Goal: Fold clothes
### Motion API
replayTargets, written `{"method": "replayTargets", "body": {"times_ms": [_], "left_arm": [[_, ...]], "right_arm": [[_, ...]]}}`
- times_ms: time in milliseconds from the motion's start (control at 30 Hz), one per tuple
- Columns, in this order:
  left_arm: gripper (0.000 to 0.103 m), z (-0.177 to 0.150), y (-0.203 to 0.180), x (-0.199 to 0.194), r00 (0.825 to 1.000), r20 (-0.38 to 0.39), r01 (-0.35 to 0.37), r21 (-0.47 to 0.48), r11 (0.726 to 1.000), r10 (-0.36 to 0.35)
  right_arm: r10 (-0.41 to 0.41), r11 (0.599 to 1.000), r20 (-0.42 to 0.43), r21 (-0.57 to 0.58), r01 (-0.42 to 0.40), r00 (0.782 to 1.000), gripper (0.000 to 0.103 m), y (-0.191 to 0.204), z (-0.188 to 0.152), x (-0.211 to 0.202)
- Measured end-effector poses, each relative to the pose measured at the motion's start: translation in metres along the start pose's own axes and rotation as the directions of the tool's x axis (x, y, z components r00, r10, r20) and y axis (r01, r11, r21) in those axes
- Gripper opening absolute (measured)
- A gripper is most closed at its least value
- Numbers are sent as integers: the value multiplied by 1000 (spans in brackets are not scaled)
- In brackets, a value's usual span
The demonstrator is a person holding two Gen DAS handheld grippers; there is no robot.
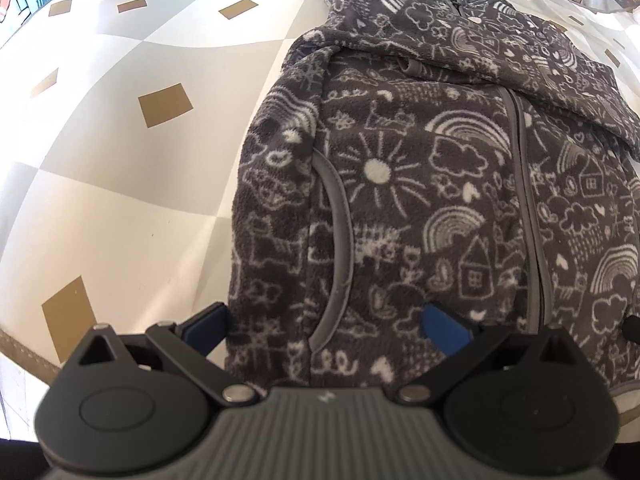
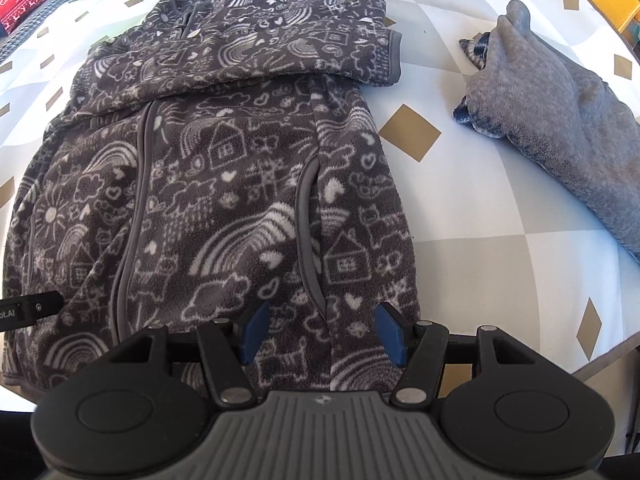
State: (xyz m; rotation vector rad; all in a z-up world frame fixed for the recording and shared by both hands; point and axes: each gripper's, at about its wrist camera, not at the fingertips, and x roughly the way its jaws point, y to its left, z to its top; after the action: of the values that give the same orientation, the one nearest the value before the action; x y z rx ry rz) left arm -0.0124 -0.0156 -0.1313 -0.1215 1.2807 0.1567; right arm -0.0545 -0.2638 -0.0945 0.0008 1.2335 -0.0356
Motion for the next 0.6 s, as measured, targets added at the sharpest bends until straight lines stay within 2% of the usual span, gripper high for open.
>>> {"method": "replayTargets", "body": {"times_ms": [300,600], "left_arm": [[103,1,-2,0,1000,6,-3,9,1000,3],[103,-1,-7,-1,1000,24,-18,42,999,17]], "right_arm": [[9,1000,-8,23,-9,1000,57,-2,2,9],[51,998,4,44,-51,999,59,-6,4,18]]}}
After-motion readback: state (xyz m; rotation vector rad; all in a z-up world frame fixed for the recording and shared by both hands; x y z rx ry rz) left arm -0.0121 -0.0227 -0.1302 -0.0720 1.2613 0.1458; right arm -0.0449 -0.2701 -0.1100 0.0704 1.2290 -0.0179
